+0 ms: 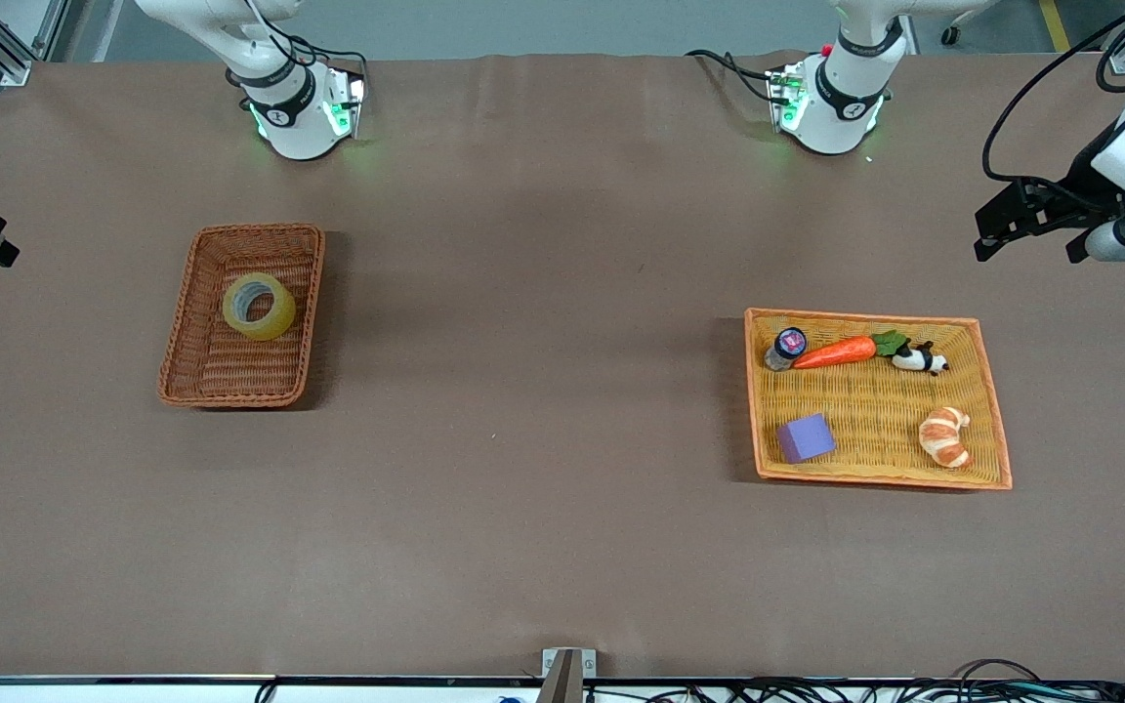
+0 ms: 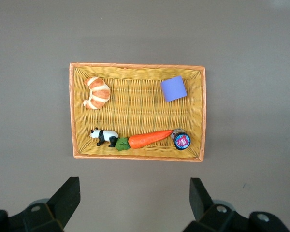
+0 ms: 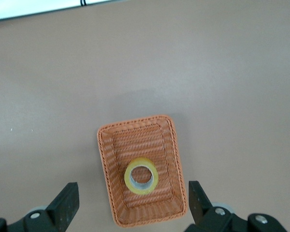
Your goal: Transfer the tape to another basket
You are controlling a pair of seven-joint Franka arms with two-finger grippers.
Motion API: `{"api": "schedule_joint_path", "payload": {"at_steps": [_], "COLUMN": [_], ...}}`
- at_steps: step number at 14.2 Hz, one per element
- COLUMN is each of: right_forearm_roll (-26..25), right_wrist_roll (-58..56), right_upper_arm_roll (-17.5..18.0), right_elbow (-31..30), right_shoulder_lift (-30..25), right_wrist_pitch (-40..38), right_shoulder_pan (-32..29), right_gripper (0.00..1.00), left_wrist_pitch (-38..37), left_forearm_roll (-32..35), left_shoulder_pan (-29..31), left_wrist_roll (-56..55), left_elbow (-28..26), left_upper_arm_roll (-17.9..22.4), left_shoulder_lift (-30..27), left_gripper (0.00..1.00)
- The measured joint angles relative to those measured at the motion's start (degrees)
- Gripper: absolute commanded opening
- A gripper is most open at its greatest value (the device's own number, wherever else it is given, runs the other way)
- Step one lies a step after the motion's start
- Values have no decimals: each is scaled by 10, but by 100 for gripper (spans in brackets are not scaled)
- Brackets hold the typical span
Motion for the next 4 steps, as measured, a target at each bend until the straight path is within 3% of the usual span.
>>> {"api": "schedule_joint_path", "payload": {"at_steps": [4], "right_forearm_roll": [2], "right_wrist_roll": [0], "right_upper_arm_roll": [5], "right_elbow": [11], "right_shoulder_lift": [5], "right_wrist_pitch": [-22], "right_shoulder_pan": [0], "right_gripper": [100], "left_wrist_pitch": [0], "left_forearm_roll": [0], "left_shoulder_pan": [0], "left_wrist_roll": [0], "left_elbow": [0], "left_upper_arm_roll": [0], "left_shoulder_lift": [-3], "left_gripper": [100]}}
